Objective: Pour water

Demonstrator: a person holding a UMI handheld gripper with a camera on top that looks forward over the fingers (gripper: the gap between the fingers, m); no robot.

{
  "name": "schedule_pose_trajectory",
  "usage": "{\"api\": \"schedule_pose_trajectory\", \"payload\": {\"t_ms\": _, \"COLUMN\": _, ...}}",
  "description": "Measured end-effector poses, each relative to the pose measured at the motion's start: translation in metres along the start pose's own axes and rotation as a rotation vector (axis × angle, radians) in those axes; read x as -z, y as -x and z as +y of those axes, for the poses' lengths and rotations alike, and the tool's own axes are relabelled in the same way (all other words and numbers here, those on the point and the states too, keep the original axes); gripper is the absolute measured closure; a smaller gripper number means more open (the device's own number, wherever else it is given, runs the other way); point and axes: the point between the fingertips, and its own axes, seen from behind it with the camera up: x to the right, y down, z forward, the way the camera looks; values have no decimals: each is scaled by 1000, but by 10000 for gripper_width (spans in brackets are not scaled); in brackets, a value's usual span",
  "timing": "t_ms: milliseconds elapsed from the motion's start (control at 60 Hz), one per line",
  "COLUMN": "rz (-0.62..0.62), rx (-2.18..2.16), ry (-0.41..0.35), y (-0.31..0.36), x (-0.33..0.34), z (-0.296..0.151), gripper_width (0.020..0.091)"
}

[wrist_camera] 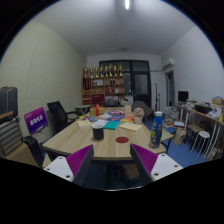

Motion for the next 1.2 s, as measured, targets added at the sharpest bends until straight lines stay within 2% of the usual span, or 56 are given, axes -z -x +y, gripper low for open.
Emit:
{"api": "schedule_pose_trajectory", "payload": {"t_ms": 267, "rz": -23, "rx": 8, "ry": -43, "y": 10, "x": 7, "z": -12, "gripper_width": 272}}
{"api": "schedule_pose_trajectory", "payload": {"t_ms": 433, "rz": 58, "rx": -12, "ry": -81, "y": -53, "x": -22, "z": -3, "gripper_width": 276}}
{"api": "schedule_pose_trajectory", "payload": {"t_ms": 550, "rz": 106, "rx": -36, "ry": -66, "y": -108, "x": -61, "z": 9, "gripper_width": 273}}
{"api": "schedule_pose_trajectory", "payload": {"t_ms": 700, "rz": 187, "rx": 0, "ry": -91, "y": -181, "x": -126, "z": 9, "gripper_width": 275}}
{"api": "schedule_pose_trajectory", "payload": {"t_ms": 900, "rz": 236, "rx": 5, "ry": -117, "y": -235, "x": -213, "z": 0, "gripper_width": 276}}
{"api": "schedule_pose_trajectory", "payload": {"t_ms": 1117, "rz": 270, "rx": -14, "ry": -73, "y": -265, "x": -283, "z": 6, "gripper_width": 274}}
{"api": "schedule_pose_trajectory", "payload": {"t_ms": 1167, "rz": 268, "rx": -16, "ry": -57, "y": -269, "x": -294, "z": 11, "gripper_width": 289}}
{"api": "schedule_pose_trajectory", "payload": {"t_ms": 1200, "rz": 273, "rx": -29, "ry": -36, "y": -272, "x": -300, "z": 18, "gripper_width": 328}}
